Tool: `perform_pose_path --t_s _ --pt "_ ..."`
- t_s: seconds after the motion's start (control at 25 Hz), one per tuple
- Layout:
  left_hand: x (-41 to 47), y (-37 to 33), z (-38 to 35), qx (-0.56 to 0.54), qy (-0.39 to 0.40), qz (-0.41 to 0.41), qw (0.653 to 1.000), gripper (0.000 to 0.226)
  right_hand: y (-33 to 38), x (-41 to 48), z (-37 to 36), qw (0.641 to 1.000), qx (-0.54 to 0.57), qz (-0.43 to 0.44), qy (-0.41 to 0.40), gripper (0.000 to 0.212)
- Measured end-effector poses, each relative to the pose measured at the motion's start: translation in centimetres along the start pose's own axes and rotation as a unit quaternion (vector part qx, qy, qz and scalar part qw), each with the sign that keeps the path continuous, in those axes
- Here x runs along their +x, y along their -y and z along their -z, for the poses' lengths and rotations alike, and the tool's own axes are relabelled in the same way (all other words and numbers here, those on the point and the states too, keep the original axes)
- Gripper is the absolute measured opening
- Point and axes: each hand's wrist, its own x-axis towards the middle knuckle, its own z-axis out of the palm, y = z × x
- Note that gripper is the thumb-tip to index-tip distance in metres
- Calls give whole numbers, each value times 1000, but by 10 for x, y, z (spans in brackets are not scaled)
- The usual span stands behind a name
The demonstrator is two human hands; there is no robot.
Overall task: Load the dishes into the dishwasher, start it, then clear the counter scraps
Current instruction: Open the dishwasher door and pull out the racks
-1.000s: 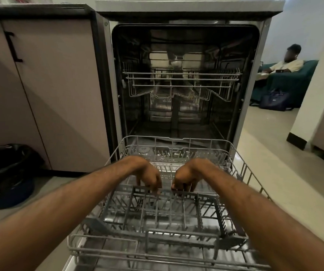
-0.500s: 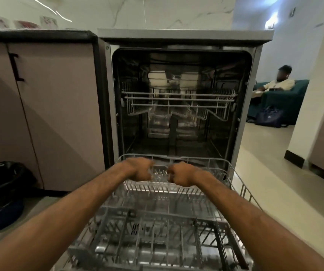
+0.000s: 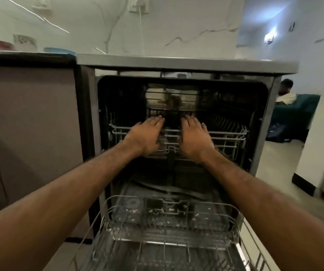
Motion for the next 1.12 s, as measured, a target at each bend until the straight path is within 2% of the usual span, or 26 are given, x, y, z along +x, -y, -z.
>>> perform_pose_path --t_s 0.04,0.12,0.2,0.24,0.28,0.44,0.56,0.72,0.8,0.96,1.12 --pt "16 1 3 8 10 9 1000 85 -6 18 4 1000 -4 -16 22 67" --pt "38 4 2 4 55 16 998 81 -17 37 6 992 -15 -45 119 51" --pt "49 7 0 -37 142 18 989 69 -30 42 6 975 -40 -44 214 36" --pt "49 7 -2 -51 187 18 981 64 -35 39 7 971 -39 -35 235 31" --pt "47 5 -3 -57 212 20 976 60 -39 37 10 970 -28 -28 241 29" --pt "30 -3 11 -81 207 30 974 42 -36 30 33 960 15 -25 278 28" --pt "7 -7 30 -119 245 35 962 32 -29 6 48 950 31 -23 309 27" --pt "-25 -11 61 -153 301 51 940 39 -13 -31 76 937 34 -27 346 23" --pt "-39 -21 75 -133 348 58 926 43 -6 -47 91 924 33 -27 381 18" --pt "-80 -38 101 -107 386 62 914 42 6 -85 123 895 41 -18 445 34" --pt "-103 -51 123 -125 408 70 902 48 12 -101 151 874 54 -40 482 34"
